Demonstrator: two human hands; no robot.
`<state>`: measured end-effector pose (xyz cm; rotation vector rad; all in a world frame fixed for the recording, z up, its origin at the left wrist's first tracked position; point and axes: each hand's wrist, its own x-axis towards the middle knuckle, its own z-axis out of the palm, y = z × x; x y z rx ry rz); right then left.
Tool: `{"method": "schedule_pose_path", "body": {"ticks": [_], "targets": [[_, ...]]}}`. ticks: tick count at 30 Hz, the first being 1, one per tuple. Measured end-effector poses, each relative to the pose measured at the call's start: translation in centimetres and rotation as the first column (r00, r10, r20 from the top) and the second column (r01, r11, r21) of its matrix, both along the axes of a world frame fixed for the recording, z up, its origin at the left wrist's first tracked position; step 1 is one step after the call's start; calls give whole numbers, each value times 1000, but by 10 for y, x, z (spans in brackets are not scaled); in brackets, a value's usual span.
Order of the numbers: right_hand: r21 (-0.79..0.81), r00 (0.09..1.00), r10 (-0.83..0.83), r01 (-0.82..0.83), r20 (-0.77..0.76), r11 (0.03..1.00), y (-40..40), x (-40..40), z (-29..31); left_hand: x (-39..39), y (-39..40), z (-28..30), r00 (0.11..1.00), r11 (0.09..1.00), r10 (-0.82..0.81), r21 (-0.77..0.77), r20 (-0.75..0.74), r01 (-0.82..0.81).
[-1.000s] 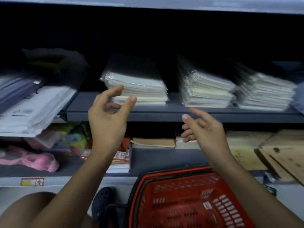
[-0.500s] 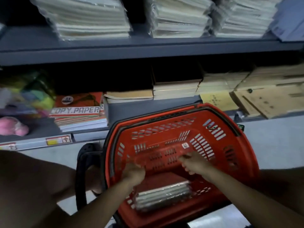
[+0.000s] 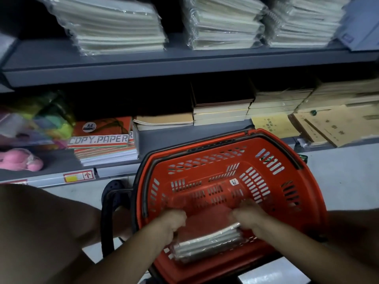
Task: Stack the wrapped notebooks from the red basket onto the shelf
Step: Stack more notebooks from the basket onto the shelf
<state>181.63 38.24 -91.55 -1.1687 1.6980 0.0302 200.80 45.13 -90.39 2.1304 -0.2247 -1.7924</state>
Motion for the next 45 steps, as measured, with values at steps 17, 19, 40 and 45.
{"method": "schedule_pose_path", "body": {"ticks": [17,19,40,45], "targets": [[76,578,-427,531,696,844,33,-64,179,5,-11,118,844,684,-74,-643,-531,-345],[73,546,-396,519,738,852,32,-63,179,7,-12,127,848,633,-89,-687,-522,-356],[-233,555,-53,431,830,872,19,10,194,70,2,170,979,352,-149,-932,-143,-82],[-402,601,59,455,797,795,22,42,192,97,14,173,947,256,-276,-962,-164,-92]]}}
